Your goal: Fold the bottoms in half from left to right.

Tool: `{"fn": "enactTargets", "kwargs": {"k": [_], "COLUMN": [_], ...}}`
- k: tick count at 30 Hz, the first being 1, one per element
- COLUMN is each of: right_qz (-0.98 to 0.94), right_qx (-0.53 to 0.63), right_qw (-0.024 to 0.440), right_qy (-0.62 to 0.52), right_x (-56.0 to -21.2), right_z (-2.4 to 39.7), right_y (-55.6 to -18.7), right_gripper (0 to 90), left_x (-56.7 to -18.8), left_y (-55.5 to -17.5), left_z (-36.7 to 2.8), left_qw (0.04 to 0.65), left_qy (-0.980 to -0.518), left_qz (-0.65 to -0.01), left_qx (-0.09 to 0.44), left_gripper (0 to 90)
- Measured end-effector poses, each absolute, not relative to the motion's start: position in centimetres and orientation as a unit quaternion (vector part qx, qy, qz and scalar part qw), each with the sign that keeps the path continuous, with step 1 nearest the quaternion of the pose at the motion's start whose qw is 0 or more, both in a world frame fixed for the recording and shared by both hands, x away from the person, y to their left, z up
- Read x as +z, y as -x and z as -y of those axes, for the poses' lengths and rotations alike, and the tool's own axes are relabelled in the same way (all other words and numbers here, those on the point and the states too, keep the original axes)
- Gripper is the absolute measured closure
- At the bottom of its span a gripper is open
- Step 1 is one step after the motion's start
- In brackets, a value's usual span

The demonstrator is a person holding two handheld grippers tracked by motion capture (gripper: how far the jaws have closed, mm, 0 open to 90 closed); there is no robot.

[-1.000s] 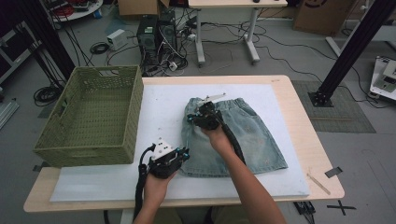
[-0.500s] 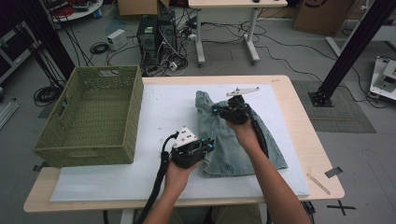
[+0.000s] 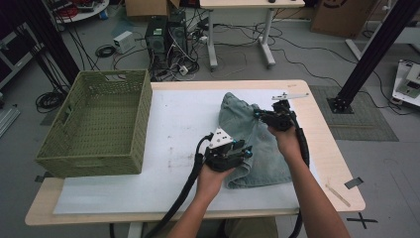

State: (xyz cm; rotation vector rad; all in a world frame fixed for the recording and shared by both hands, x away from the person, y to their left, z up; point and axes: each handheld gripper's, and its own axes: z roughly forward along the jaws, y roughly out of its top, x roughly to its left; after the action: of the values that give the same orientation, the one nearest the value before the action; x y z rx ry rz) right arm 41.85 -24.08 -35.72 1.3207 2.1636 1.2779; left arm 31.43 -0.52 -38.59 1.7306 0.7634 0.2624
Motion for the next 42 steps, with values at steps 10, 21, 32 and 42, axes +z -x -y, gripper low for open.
{"fn": "enactTargets", "kwargs": {"k": [10,21,32,42], "right_qz": [-0.729,-0.724,-0.729,-0.754], "right_qx": [0.435,0.388,0.411,0.407], "right_qw": [0.158,0.206,0.213,0.207], "right_qy": [-0.505,-0.532,-0.504,-0.473], "right_x": [-37.0,-39.0,-39.6,-41.8], "right_z": [27.9,29.1,30.1,32.0], "right_y": [-41.7,-41.8,-39.5,-34.7], "right_gripper": [89.6,88.9,67.6,60.9], "left_x": [-40.0,-41.8,-42.1,-42.8], "left_y": [-31.9,-31.8,-31.8,-31.8], "left_z": [-3.8,-7.6,-9.9,-10.4], "left_qw": [0.565,0.543,0.553,0.540], "left_qy": [-0.725,-0.723,-0.706,-0.720], "left_qz": [-0.367,-0.389,-0.393,-0.387], "left_qx": [0.139,0.179,0.203,0.203], "left_gripper": [52.6,34.8,24.1,24.1]}}
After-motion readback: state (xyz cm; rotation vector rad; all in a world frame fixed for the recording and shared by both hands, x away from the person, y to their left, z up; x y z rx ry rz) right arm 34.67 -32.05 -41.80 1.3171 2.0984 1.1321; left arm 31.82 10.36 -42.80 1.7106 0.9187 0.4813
